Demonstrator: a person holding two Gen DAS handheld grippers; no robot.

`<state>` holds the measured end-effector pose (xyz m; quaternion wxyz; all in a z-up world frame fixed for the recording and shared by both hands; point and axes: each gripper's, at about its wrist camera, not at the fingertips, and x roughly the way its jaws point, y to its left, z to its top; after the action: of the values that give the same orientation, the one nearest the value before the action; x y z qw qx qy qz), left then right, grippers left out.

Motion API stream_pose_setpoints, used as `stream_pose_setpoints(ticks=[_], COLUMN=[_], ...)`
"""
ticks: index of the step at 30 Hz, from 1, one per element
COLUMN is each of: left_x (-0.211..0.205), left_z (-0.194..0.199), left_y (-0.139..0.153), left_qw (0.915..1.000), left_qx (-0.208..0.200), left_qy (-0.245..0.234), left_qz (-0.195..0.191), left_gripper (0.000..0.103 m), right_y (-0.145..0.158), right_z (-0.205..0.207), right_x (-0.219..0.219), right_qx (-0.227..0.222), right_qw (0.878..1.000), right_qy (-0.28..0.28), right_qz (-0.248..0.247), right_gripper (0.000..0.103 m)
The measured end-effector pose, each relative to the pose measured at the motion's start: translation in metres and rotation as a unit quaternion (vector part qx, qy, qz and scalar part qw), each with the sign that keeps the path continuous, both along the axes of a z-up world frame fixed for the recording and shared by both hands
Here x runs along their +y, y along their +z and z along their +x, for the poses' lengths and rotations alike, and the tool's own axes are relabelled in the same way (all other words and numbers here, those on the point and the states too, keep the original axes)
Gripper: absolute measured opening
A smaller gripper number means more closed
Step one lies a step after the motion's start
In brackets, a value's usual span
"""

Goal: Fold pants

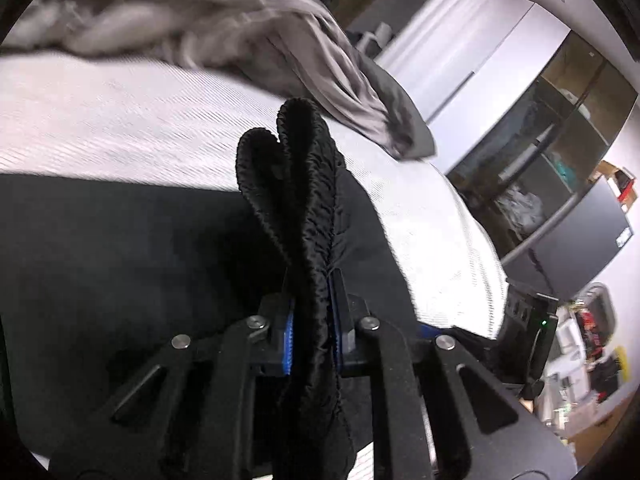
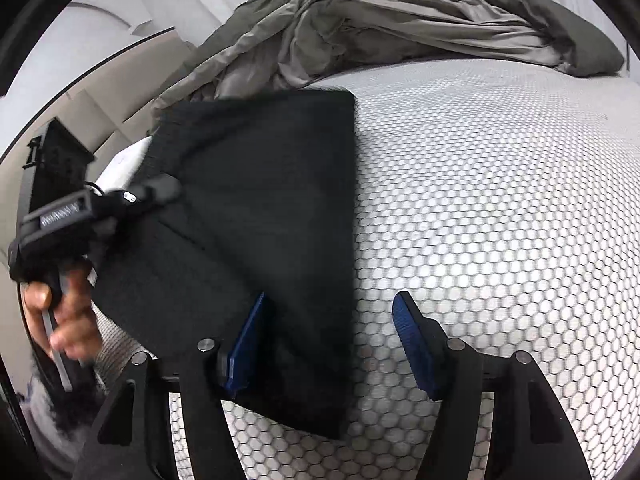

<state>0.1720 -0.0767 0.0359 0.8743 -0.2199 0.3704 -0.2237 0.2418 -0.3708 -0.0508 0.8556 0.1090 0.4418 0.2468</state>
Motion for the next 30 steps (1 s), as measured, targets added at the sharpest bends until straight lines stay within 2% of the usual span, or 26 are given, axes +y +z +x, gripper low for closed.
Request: stream_pose_setpoints(ticks=[5, 7, 11, 13, 15, 18, 20, 22, 23, 25, 27, 28, 30], left_x=[0.077, 0.104, 0.137, 0.150, 0.160, 0.173, 0.178, 0.182, 0.183, 0.176, 0.163, 0.155, 0.148], left_z=[-0.014, -0.020, -0.021, -0.020, -0.020, -0.030, -0.039, -0.053, -0.063, -0.075, -0.078, -0.077, -0.070], left_y=[-0.004, -0.016, -0.042, -0.061, -0.070, -0.068, -0.060, -0.050, -0.045, -0.038, -0.040, -0.041, -0.052], left_qw=[0.9980, 0.9951, 0.9898, 0.9872, 0.9856, 0.9851, 0.9830, 0.9836, 0.9854, 0.9883, 0.9876, 0.9859, 0.9813], left_qx=[0.022, 0.037, 0.078, 0.105, 0.116, 0.111, 0.100, 0.081, 0.073, 0.059, 0.050, 0.055, 0.078], left_qy=[0.054, 0.066, 0.082, 0.086, 0.087, 0.099, 0.113, 0.117, 0.113, 0.097, 0.070, 0.061, 0.051], left_qz=[0.026, 0.064, 0.086, 0.084, 0.086, 0.087, 0.105, 0.111, 0.105, 0.103, 0.131, 0.146, 0.169], left_gripper=[0.011, 0.011, 0.012, 0.015, 0.028, 0.030, 0.030, 0.031, 0.036, 0.042, 0.052, 0.052, 0.052], right_y=[0.012, 0.017, 0.021, 0.020, 0.017, 0.010, 0.009, 0.011, 0.010, 0.005, -0.005, -0.011, -0.009], right_z=[-0.003, -0.005, -0.007, -0.006, -0.002, 0.001, 0.002, 0.000, -0.002, -0.006, -0.016, -0.023, -0.038], right_x=[0.032, 0.046, 0.053, 0.053, 0.055, 0.054, 0.055, 0.058, 0.061, 0.069, 0.082, 0.086, 0.086], right_qx=[-0.014, -0.017, -0.019, -0.012, -0.001, 0.017, 0.029, 0.034, 0.038, 0.043, 0.041, 0.037, 0.002], right_qw=[0.999, 0.997, 0.996, 0.997, 0.998, 0.998, 0.997, 0.995, 0.994, 0.992, 0.990, 0.986, 0.979], right_qy=[0.046, 0.072, 0.075, 0.067, 0.055, 0.051, 0.054, 0.071, 0.086, 0.111, 0.129, 0.139, 0.154], right_qz=[0.014, 0.035, 0.043, 0.043, 0.039, 0.031, 0.041, 0.054, 0.058, 0.034, -0.049, -0.089, -0.131], right_gripper=[0.073, 0.073, 0.073, 0.073, 0.073, 0.073, 0.073, 0.073, 0.073, 0.073, 0.073, 0.073, 0.073])
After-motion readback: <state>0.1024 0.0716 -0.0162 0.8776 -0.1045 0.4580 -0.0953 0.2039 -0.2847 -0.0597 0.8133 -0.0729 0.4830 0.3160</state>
